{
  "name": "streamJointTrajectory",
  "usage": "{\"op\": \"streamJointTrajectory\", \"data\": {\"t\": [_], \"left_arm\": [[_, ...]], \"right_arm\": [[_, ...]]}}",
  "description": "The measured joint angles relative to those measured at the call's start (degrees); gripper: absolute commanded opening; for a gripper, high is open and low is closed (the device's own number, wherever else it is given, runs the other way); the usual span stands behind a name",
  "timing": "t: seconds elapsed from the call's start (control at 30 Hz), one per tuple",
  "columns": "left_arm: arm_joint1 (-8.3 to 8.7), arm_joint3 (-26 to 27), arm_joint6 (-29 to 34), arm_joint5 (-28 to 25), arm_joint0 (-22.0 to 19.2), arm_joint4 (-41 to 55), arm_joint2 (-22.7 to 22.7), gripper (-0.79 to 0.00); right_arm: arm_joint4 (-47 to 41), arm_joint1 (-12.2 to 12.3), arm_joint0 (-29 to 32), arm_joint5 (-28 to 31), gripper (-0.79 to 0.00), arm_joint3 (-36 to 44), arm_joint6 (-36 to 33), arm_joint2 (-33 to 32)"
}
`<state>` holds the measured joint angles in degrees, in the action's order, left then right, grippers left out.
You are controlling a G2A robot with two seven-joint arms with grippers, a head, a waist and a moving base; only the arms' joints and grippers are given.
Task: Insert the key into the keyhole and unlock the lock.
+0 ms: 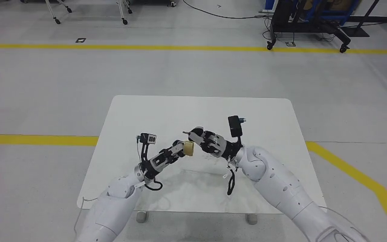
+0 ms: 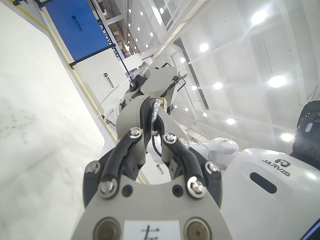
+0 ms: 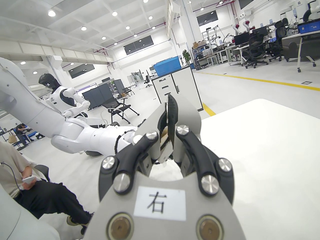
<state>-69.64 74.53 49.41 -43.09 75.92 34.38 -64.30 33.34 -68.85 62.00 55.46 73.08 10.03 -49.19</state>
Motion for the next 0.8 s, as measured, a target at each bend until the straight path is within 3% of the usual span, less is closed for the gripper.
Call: {"op": "streamJointTrajectory", "data": {"t": [0.27,0.43,0.57,0.8], "left_arm": [[0.00,0.2,-0.2,0.3,0.5,0.4,-0.2,-0.785],[0.34,0.5,-0.6,3.8,0.7,-0.3,-1.2,-0.785],[0.93,2.0,0.2,5.3,0.0,-7.7,-2.5,-0.785],[0.74,2.7,-1.4,7.3,-0.3,-6.2,-2.0,-0.785]], "right_arm": [[-0.2,-0.4,0.1,-0.9,-0.785,1.2,-2.8,-0.3],[0.6,-0.1,1.3,-1.1,-0.785,2.3,-2.0,-2.7],[2.4,0.4,2.5,0.2,-0.785,3.7,-2.6,-4.4],[2.3,0.4,2.6,0.2,-0.785,3.7,-2.6,-4.3]]}}
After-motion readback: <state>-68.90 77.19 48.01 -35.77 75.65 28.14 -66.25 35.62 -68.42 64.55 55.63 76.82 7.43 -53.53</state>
